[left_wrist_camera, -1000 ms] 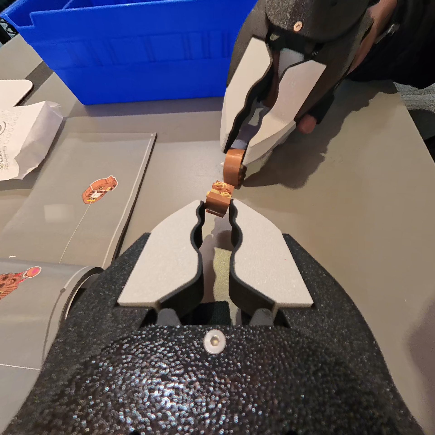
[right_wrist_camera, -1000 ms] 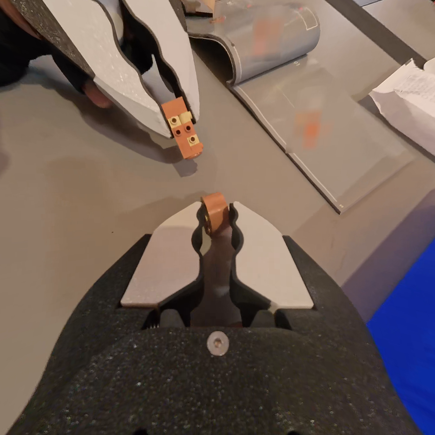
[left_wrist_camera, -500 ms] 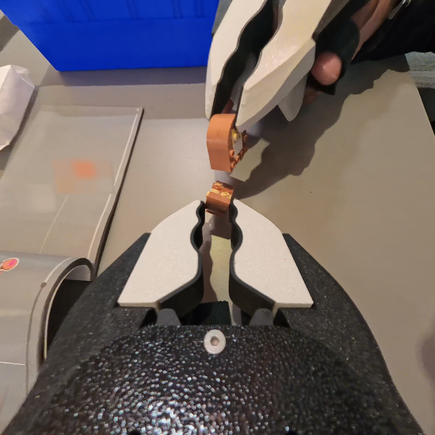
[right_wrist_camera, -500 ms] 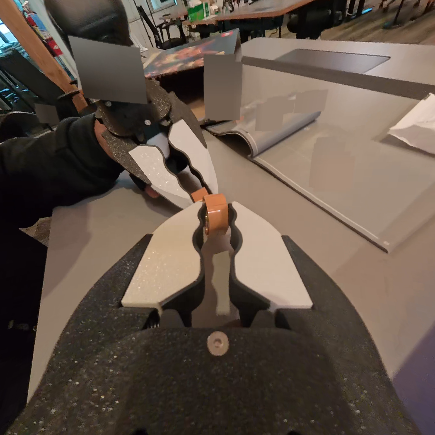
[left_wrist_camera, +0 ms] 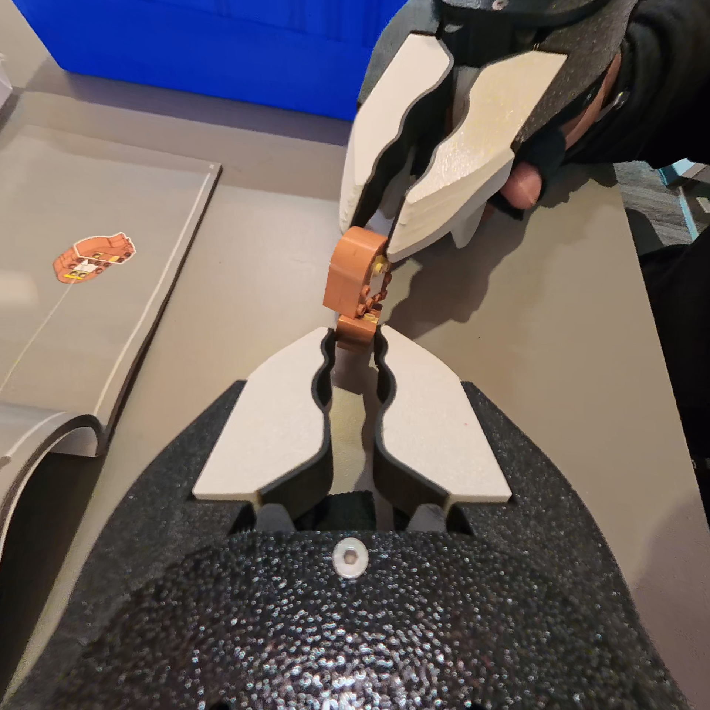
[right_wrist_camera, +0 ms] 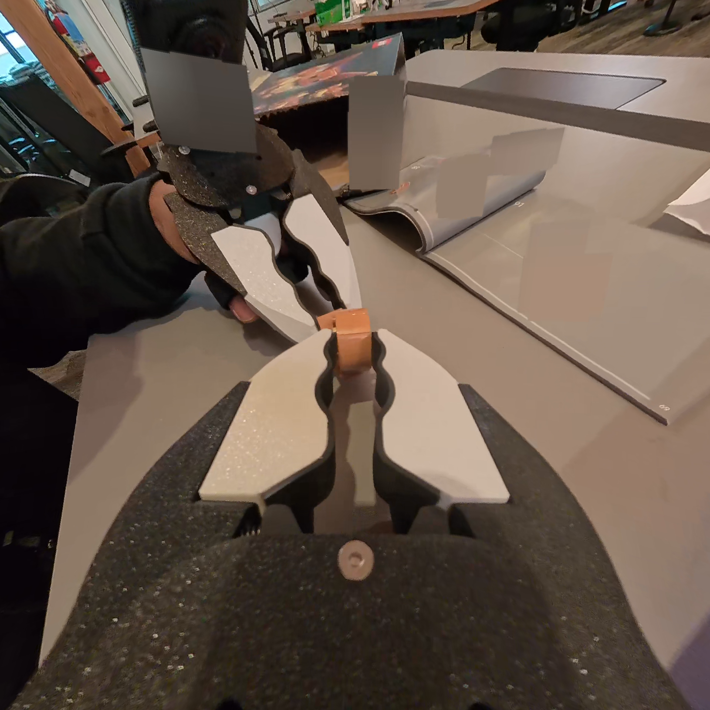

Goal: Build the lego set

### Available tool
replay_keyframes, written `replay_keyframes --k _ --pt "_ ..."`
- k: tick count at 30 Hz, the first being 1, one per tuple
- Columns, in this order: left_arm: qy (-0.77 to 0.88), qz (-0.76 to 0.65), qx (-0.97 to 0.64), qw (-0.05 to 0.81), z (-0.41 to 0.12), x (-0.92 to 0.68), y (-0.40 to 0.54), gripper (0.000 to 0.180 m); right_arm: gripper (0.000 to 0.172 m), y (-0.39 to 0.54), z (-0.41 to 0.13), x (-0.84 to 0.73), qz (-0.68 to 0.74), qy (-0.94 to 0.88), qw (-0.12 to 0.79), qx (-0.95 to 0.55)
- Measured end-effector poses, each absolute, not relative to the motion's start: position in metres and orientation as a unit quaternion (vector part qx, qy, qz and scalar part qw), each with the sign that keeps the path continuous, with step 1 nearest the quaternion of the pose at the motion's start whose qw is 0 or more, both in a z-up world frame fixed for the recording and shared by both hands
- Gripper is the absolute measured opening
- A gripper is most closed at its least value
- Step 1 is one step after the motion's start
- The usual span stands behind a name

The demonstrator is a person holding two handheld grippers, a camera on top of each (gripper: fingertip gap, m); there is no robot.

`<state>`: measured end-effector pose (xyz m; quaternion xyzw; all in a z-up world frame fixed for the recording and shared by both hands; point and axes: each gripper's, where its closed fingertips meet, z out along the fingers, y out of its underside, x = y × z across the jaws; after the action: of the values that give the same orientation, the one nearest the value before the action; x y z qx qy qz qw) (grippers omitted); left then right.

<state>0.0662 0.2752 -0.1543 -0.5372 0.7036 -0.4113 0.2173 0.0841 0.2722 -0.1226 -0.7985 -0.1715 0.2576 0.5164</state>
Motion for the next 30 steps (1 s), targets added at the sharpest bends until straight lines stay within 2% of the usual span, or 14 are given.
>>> replay_keyframes --k 10,30 --pt "0.703 -0.414 -0.541 0.203 -0.156 0.065 0.272 0.019 0.016 0.266 -0.123 0.078 0.304 -0.187 0.494 -0.793" --pt "0.72 -0.394 -0.538 0.195 -0.163 0.062 0.272 0.019 0.016 0.262 -0.133 0.075 0.256 -0.231 0.476 -0.809"
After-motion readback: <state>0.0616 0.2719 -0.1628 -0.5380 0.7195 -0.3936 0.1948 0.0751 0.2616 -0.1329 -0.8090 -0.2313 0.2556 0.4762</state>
